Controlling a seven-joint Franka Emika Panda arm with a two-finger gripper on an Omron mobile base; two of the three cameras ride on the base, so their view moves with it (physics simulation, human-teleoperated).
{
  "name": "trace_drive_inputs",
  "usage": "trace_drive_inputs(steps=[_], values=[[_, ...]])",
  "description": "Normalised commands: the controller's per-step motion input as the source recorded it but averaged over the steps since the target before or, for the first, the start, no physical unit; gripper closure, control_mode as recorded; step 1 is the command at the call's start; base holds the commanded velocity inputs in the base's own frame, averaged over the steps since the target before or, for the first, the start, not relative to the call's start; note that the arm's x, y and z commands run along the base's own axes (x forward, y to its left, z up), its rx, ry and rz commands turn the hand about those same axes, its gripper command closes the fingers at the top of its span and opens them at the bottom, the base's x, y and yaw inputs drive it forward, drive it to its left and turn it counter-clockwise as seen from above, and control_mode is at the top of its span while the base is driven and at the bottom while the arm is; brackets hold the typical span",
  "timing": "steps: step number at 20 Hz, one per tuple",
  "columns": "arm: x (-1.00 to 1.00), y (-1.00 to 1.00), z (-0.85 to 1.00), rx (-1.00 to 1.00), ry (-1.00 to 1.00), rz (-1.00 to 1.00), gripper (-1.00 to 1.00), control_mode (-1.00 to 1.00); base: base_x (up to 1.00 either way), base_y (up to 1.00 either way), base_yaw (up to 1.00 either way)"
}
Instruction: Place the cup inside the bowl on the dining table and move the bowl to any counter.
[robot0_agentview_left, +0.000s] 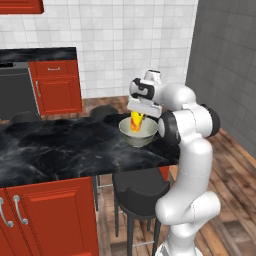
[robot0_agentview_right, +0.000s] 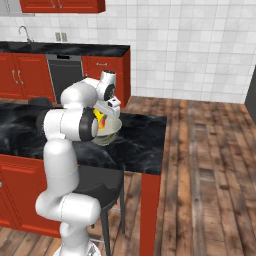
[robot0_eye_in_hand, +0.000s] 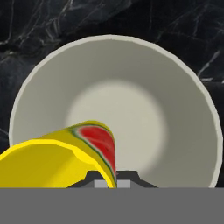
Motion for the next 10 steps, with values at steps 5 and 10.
trace_drive_inputs(steps=[5,10], values=[[0.09,0.00,-0.15,0.00,0.00,0.00,1.00,-1.00,0.00,0.00,0.00],[0.06,0.00,-0.13,-0.01,0.00,0.00,1.00,-1.00,0.00,0.00,0.00]])
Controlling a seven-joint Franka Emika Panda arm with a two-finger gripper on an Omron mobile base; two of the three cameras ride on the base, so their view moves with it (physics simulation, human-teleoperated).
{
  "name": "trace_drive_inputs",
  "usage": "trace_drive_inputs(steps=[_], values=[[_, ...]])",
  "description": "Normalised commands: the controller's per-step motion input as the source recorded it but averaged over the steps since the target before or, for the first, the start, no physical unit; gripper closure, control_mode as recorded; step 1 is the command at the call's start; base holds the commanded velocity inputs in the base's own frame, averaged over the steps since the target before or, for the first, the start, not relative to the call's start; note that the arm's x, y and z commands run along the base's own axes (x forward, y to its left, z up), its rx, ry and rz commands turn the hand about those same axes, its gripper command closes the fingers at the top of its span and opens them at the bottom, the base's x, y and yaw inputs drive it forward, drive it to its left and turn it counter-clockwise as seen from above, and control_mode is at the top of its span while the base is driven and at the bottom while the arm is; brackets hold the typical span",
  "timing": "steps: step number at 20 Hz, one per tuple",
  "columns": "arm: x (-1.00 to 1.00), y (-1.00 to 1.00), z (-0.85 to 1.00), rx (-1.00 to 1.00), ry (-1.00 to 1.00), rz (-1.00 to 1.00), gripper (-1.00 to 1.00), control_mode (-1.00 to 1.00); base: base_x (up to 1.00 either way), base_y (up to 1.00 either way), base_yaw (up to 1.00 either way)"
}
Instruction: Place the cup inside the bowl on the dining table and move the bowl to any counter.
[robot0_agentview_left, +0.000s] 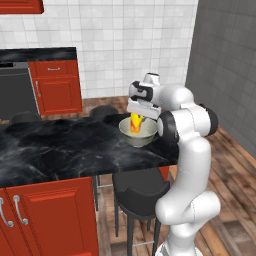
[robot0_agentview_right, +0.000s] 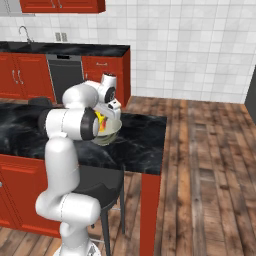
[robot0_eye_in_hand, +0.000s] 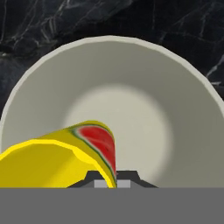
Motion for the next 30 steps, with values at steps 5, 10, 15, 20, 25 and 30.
trace_drive_inputs(steps=[5,10,15,20,25,30], values=[[0.05,0.00,-0.14,0.00,0.00,0.00,1.00,-1.00,0.00,0.00,0.00],[0.09,0.00,-0.13,-0.01,0.00,0.00,1.00,-1.00,0.00,0.00,0.00],[0.14,0.00,-0.11,-0.01,0.00,0.00,1.00,-1.00,0.00,0.00,0.00],[0.15,-0.01,-0.08,-0.01,0.00,0.00,1.00,-1.00,0.00,0.00,0.00],[0.04,-0.04,-0.05,-0.01,0.00,0.00,1.00,-1.00,0.00,0.00,0.00],[0.02,-0.01,-0.06,-0.01,0.00,0.00,1.00,-1.00,0.00,0.00,0.00]])
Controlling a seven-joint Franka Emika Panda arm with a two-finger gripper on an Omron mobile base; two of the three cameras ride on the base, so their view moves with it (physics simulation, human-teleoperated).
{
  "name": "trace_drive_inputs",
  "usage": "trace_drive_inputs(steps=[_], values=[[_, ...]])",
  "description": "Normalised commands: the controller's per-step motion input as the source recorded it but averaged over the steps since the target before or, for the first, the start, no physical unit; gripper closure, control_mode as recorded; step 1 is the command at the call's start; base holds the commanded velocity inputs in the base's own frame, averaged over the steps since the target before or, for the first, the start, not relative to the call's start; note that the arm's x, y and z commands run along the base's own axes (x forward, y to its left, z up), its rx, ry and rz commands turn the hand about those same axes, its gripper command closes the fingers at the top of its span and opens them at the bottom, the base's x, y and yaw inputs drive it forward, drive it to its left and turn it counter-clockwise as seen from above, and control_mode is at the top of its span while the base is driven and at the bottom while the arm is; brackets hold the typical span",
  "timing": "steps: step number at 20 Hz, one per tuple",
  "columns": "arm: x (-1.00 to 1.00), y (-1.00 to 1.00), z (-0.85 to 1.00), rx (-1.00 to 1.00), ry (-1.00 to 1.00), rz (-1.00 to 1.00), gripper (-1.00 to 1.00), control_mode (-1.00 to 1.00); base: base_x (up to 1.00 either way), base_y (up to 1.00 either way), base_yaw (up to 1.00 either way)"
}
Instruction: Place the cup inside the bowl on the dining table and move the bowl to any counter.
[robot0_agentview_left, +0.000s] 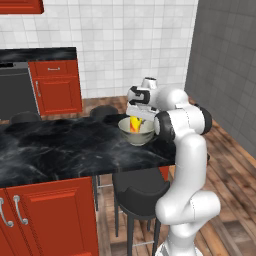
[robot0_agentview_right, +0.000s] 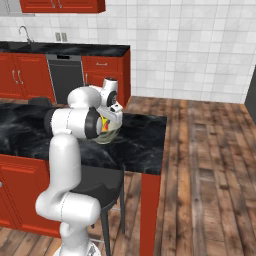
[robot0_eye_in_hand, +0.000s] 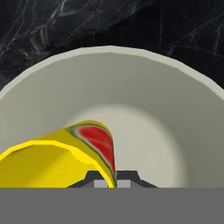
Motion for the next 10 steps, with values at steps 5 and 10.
trace_drive_inputs(steps=[5,10], values=[[-0.03,0.00,0.00,0.00,0.00,0.00,1.00,-1.00,0.00,0.00,0.00],[-0.02,0.00,0.00,0.00,0.00,0.00,1.00,-1.00,0.00,0.00,0.00]])
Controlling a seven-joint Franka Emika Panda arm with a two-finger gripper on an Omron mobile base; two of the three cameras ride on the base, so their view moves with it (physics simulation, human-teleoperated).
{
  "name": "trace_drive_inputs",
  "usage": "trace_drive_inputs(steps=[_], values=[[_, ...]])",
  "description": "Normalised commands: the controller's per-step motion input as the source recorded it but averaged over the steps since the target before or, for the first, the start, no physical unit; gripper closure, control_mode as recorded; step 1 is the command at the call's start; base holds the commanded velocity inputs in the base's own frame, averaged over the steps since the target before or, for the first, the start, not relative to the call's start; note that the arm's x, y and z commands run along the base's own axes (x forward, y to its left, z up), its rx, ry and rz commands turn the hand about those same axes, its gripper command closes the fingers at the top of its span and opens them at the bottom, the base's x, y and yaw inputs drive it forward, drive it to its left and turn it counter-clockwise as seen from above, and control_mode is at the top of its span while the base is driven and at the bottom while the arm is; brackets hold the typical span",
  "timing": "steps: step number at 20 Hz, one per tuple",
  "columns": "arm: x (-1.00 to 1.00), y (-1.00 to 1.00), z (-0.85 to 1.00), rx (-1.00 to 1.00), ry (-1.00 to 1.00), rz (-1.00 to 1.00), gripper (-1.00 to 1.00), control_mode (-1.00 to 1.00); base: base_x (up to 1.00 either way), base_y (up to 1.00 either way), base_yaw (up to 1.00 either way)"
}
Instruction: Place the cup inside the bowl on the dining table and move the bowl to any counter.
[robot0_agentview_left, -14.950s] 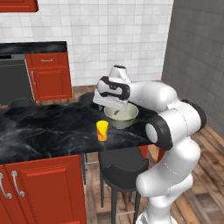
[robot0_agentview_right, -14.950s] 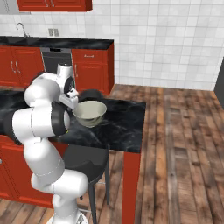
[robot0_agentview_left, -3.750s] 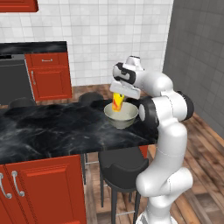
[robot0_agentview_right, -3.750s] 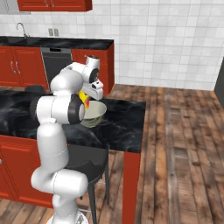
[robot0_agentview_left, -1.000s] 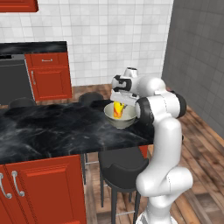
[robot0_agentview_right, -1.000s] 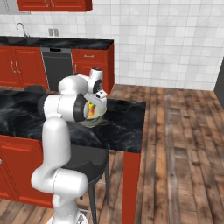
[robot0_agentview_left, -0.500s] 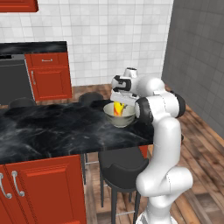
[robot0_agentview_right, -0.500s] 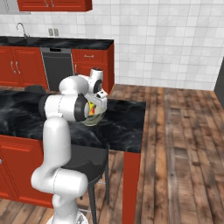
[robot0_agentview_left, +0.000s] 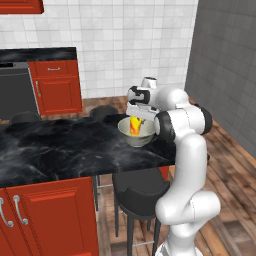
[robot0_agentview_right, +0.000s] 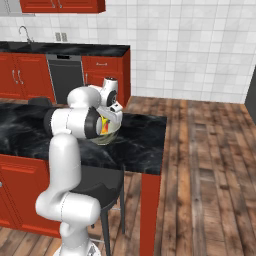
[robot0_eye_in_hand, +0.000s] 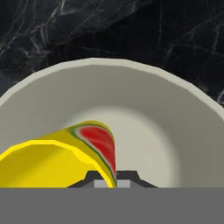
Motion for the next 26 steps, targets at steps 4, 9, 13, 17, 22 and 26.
trace_drive_inputs(steps=[4,9,13,17,22,26], values=[[0.00,0.01,0.00,0.00,0.00,0.00,-1.00,-1.00,0.00,0.00,0.00],[0.00,0.08,0.00,0.00,0.00,0.00,-1.00,-1.00,0.00,0.00,0.00],[0.00,0.00,0.00,0.00,0.00,0.00,-1.00,-1.00,0.00,0.00,0.00],[0.00,-0.06,0.00,0.00,0.00,0.00,-1.00,-1.00,0.00,0.00,0.00],[0.00,-0.18,0.14,0.04,0.00,0.00,-1.00,-1.00,0.00,0.00,0.00],[0.00,-0.16,0.33,0.08,0.00,0.00,-1.00,-1.00,0.00,0.00,0.00]])
